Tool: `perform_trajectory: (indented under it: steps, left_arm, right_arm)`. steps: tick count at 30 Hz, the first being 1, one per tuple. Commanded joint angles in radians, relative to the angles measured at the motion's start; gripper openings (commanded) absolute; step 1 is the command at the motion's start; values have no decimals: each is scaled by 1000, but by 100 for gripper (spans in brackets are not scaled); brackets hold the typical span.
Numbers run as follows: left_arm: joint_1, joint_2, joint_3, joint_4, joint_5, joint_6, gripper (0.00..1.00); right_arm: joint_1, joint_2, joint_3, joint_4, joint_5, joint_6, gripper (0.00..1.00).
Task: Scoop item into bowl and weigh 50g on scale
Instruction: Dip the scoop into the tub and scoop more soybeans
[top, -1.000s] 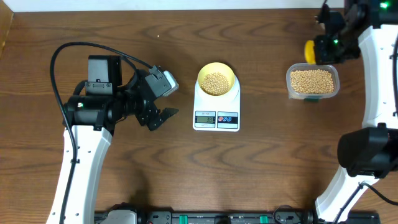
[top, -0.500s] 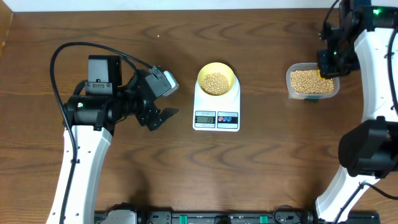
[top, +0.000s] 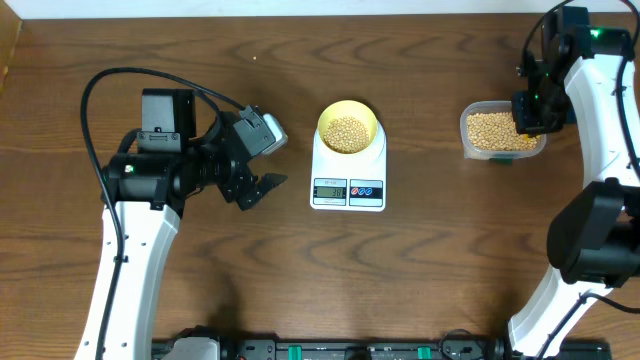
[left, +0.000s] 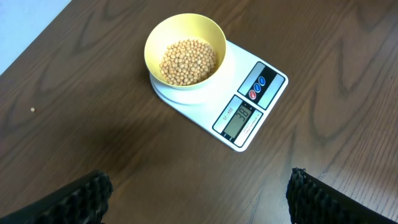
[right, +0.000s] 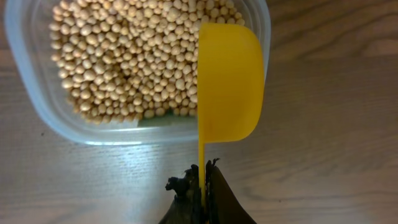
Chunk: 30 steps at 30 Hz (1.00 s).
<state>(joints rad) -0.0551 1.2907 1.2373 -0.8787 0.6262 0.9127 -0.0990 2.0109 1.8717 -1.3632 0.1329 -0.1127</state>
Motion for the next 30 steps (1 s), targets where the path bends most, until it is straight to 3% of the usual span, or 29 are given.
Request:
perform_trajectory:
  steps: [1, 30]
  left_arm:
    - [4, 8, -7, -2, 13, -10, 92]
    - [4, 8, -7, -2, 13, -10, 92]
  right_arm:
    - [-11, 0, -26, 33, 19, 15, 1]
    - [-25, 4, -179, 238, -60, -24, 1]
